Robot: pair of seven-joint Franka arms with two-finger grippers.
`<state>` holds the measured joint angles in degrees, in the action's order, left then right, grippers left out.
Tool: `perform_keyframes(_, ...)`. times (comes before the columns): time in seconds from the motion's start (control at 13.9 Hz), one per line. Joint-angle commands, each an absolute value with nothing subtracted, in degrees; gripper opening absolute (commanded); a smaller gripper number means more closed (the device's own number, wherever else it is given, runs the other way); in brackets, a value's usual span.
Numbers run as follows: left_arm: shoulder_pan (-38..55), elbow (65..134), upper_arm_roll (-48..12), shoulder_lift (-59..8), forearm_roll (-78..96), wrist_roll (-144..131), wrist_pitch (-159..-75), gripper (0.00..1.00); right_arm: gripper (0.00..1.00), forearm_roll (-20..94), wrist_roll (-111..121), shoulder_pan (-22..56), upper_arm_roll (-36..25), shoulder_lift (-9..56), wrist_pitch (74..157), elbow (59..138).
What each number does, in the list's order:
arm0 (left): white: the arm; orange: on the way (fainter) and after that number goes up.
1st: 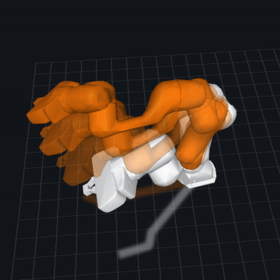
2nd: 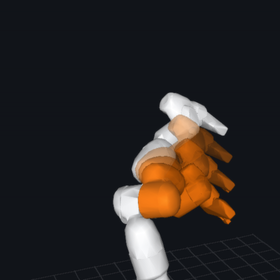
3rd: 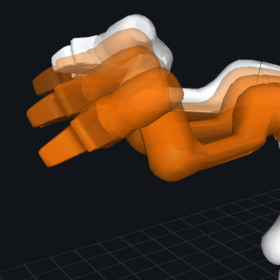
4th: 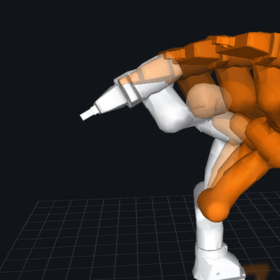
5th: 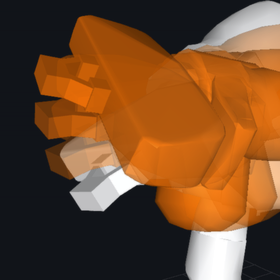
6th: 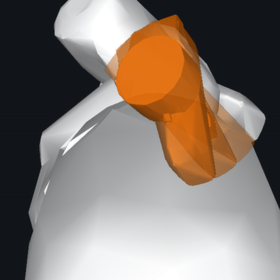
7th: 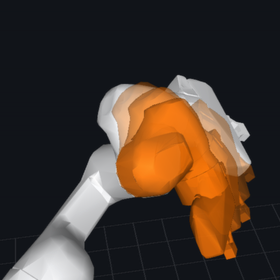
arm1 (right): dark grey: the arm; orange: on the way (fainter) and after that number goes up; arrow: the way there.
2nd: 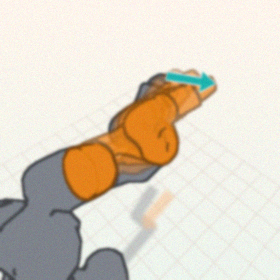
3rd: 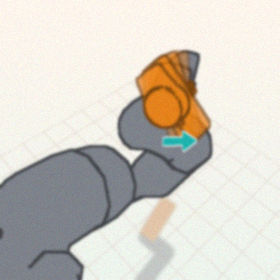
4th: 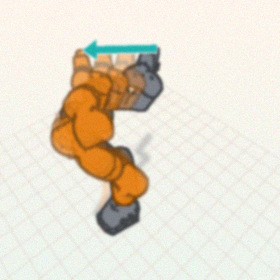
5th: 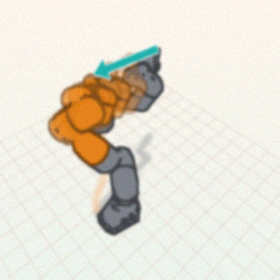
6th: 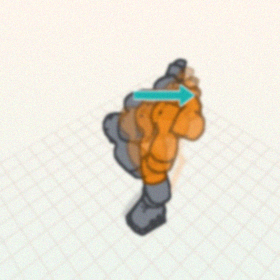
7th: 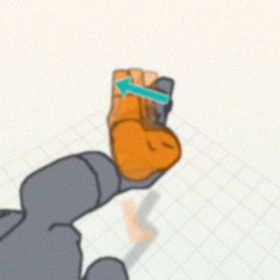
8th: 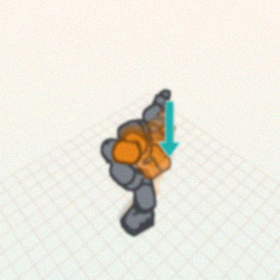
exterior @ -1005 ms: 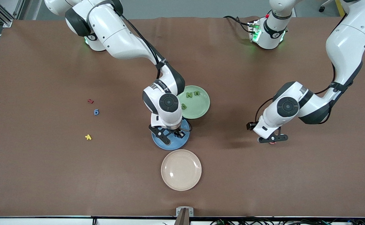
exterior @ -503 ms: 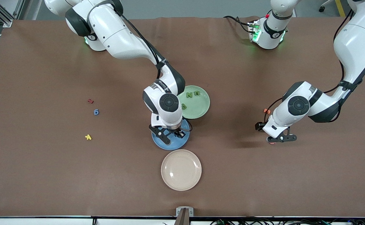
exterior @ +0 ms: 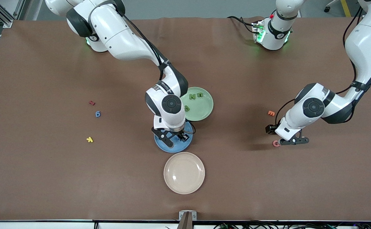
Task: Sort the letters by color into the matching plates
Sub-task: 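Grasp the green B with the left gripper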
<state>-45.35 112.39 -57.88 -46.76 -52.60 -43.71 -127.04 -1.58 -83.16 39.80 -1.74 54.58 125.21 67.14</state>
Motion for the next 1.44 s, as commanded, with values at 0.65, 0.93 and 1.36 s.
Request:
perform_keyframes(0.65, -45.88, 114.96, -54.85, -47.72, -56.60, -43.42, -133.24, 0.66, 1.00, -1.76, -83.85, 40.34, -2.20, 55.46, 124.98, 65.65)
perform_keyframes(0.93, -45.88, 115.75, -54.76, -47.72, -56.60, -43.42, -133.16, 0.60, 1.00, -1.76, -83.58, 40.08, -2.29, 55.46, 124.89, 65.74)
perform_keyframes(1.36, -45.97, 116.46, -54.67, -47.64, -56.60, -43.42, -133.24, 0.47, 1.00, -2.02, -83.15, 39.99, -2.29, 55.46, 124.89, 65.83)
